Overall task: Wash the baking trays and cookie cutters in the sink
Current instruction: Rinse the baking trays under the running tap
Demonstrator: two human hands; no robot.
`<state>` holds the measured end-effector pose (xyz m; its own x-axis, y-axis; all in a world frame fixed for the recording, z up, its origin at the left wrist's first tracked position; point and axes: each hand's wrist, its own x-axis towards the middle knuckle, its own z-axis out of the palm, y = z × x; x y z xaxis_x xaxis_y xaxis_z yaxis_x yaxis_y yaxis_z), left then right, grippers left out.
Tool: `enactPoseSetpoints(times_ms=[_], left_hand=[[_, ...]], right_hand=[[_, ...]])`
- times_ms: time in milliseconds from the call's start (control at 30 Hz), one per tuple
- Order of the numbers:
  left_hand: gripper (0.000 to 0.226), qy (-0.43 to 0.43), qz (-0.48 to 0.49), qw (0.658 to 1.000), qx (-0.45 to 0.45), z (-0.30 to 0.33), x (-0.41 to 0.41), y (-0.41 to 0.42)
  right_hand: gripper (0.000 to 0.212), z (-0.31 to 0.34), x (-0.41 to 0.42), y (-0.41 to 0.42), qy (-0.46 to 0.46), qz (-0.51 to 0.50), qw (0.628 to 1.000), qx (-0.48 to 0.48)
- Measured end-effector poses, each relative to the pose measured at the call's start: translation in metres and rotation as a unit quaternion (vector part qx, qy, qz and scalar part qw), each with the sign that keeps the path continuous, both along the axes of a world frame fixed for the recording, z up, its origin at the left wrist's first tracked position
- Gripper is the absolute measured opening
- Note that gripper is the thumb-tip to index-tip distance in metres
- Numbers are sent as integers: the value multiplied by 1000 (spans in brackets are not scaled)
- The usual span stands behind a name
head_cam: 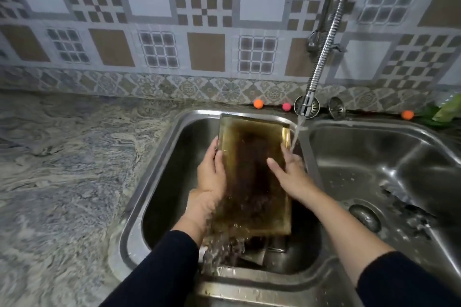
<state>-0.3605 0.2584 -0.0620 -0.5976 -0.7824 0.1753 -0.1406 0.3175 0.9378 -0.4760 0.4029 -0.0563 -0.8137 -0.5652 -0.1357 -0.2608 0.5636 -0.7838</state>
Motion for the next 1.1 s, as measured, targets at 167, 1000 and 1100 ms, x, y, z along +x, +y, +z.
enactPoseSetpoints(times_ms=[167, 1000, 1100], left_hand=[[42, 38, -63, 989, -128, 19, -4, 33], [51, -247, -173, 950, -75, -5, -43, 30], [53, -244, -196, 946, -84, -17, -31, 48]], right_hand=[[79, 28, 8, -26, -88, 20, 985, -145], [32, 55, -3, 25, -173, -124, 822, -528], [27, 57, -15, 19, -123, -145, 834, -518]])
